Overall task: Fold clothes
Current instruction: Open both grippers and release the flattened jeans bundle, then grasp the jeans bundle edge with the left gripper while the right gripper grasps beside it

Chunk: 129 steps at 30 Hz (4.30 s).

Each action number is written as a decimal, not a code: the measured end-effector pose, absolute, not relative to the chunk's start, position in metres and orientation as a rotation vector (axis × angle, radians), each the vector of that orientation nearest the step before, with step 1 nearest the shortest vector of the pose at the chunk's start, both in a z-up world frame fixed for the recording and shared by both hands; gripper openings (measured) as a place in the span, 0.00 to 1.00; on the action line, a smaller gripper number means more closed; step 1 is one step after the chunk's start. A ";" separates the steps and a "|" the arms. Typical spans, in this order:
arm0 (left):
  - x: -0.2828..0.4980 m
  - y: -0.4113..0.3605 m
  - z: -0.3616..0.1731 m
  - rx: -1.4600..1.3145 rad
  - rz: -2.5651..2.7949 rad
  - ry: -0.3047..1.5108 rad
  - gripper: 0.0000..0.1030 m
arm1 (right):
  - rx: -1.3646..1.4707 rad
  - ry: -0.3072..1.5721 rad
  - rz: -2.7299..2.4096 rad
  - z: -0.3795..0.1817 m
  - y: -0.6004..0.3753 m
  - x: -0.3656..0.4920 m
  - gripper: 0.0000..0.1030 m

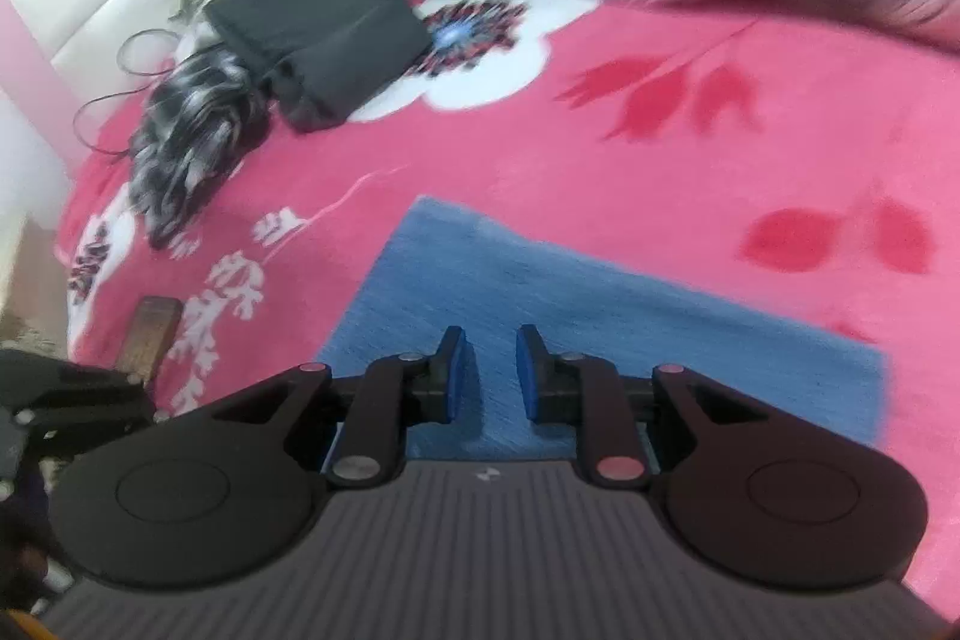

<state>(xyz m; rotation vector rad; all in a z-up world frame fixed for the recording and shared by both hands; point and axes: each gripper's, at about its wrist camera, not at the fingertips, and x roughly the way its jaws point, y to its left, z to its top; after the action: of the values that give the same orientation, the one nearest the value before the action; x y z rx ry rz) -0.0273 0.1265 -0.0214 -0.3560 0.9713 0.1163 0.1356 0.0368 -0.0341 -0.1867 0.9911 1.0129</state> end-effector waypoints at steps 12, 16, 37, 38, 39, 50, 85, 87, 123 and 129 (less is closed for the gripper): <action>0.011 0.096 -0.015 -0.096 0.125 1.006 0.50 | -0.467 0.957 0.942 -0.055 -0.016 0.071 0.18; 0.023 0.084 -0.024 -0.040 0.163 1.088 0.57 | -0.415 0.949 0.865 -0.043 -0.026 0.081 0.20; 0.056 0.065 -0.029 0.013 0.353 1.297 0.83 | -0.282 0.988 0.804 -0.065 -0.056 0.093 0.41; 0.057 0.064 -0.029 0.018 0.359 1.301 0.83 | -0.280 0.987 0.808 -0.065 -0.056 0.094 0.42; 0.057 0.063 -0.029 0.022 0.365 1.305 0.83 | -0.279 0.986 0.811 -0.065 -0.057 0.094 0.42; 0.061 0.057 -0.028 0.041 0.415 1.323 0.83 | -0.266 0.976 0.833 -0.065 -0.060 0.092 0.44; 0.058 0.054 -0.031 0.064 0.418 1.300 0.86 | -0.244 0.946 0.816 -0.063 -0.062 0.082 0.55; 0.057 0.057 -0.031 0.044 0.412 1.295 0.87 | -0.243 0.948 0.810 -0.060 -0.066 0.077 0.61; 0.018 -0.057 -0.063 0.613 -0.238 0.942 0.24 | 0.164 0.965 0.710 -0.081 -0.172 0.033 0.20; 0.024 -0.049 -0.059 0.543 -0.248 0.947 0.14 | 0.301 0.937 0.726 -0.091 -0.157 0.019 0.12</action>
<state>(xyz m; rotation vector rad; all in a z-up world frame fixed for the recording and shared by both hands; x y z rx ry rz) 0.0237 -0.0490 -0.0592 0.5426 0.9465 -0.2477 0.0188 -0.1569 -0.0906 0.3007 0.9370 0.7257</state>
